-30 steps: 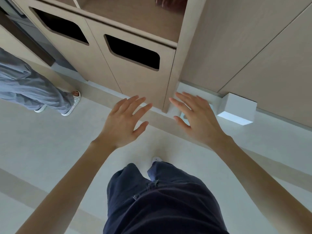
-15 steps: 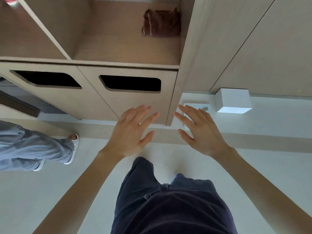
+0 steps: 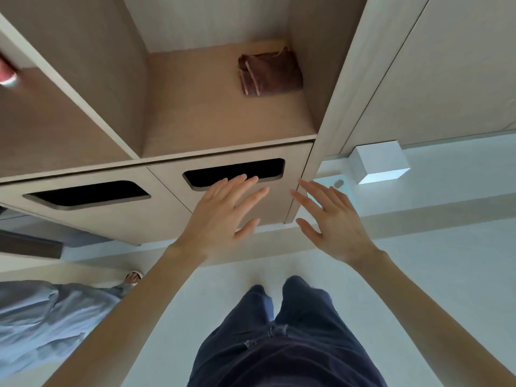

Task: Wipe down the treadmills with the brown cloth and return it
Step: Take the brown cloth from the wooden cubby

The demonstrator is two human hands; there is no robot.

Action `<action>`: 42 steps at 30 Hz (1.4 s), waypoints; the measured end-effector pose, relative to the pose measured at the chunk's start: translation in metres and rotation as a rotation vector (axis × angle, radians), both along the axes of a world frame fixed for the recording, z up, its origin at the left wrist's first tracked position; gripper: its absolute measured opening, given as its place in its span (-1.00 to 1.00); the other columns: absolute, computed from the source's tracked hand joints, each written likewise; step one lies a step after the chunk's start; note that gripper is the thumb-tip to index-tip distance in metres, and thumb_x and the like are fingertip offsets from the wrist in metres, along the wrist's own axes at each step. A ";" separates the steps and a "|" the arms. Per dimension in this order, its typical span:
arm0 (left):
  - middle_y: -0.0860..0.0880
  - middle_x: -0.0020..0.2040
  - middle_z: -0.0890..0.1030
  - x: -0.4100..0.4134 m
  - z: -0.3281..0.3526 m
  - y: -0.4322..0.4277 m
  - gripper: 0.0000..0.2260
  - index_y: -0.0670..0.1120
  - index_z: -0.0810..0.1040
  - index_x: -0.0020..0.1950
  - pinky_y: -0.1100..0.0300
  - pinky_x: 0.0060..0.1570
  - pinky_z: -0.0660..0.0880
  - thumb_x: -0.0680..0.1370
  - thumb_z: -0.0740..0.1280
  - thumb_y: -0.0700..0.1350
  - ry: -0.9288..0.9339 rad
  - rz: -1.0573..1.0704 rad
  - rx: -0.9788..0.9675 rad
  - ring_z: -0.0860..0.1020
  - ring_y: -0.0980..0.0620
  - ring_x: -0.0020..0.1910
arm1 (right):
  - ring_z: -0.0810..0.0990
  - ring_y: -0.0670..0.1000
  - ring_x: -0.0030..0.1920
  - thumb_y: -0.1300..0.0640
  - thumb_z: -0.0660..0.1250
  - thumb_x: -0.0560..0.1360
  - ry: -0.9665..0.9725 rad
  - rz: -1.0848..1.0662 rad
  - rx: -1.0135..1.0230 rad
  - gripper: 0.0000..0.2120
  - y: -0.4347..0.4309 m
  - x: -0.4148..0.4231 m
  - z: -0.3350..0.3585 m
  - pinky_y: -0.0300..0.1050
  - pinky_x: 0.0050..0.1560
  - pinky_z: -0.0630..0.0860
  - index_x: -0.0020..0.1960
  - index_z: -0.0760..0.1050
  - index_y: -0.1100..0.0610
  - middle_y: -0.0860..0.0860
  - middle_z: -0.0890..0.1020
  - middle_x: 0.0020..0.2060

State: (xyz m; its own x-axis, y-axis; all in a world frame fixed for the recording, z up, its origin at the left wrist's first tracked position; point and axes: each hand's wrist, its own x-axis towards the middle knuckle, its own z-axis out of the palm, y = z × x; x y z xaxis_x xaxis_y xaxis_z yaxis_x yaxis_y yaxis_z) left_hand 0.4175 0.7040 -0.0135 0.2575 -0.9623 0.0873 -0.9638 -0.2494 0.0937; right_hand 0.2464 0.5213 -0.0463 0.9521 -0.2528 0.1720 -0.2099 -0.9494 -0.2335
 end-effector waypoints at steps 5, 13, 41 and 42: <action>-0.11 0.42 0.36 0.027 -0.005 -0.010 -0.53 -0.05 0.34 0.44 -0.06 0.36 0.28 0.56 0.10 0.08 0.013 0.014 -0.017 0.34 -0.10 0.40 | 0.38 0.17 0.38 0.03 0.33 0.51 -0.025 0.027 -0.051 -0.51 -0.013 0.032 0.004 0.19 0.33 0.31 0.41 0.37 0.10 0.10 0.37 0.42; -0.13 0.44 0.32 0.071 -0.026 -0.050 -0.52 -0.08 0.32 0.44 -0.08 0.34 0.28 0.56 0.13 0.07 0.006 0.076 0.004 0.30 -0.12 0.42 | 0.33 0.20 0.41 0.10 0.34 0.50 -0.014 0.090 0.020 -0.50 -0.056 0.101 -0.004 0.19 0.36 0.30 0.41 0.37 0.15 0.16 0.37 0.40; 0.02 0.51 0.21 0.181 -0.104 -0.109 -0.57 0.10 0.22 0.48 -0.09 0.46 0.03 0.62 -0.11 0.06 -0.011 0.196 0.070 0.11 -0.05 0.50 | 0.08 0.10 0.49 -0.22 0.07 0.56 0.257 -0.154 -0.017 -0.46 -0.186 0.281 -0.057 0.20 0.48 -0.11 0.48 0.20 -0.04 0.01 0.22 0.47; 0.02 0.50 0.22 0.184 -0.104 -0.106 -0.57 0.10 0.23 0.48 -0.08 0.46 0.04 0.63 -0.10 0.05 -0.013 0.195 0.064 0.12 -0.05 0.50 | 0.10 0.10 0.48 -0.23 0.08 0.55 0.252 -0.152 -0.031 -0.45 -0.183 0.278 -0.057 0.20 0.48 -0.11 0.48 0.22 -0.04 0.01 0.24 0.47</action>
State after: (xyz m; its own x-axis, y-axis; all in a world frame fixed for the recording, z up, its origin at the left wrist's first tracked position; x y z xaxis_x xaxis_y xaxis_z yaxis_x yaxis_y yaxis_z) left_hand 0.6016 0.5977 -0.1180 0.4391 -0.8979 0.0322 -0.8976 -0.4368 0.0595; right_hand 0.5241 0.3381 -0.1035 0.9173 -0.3944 -0.0554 -0.3983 -0.9084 -0.1269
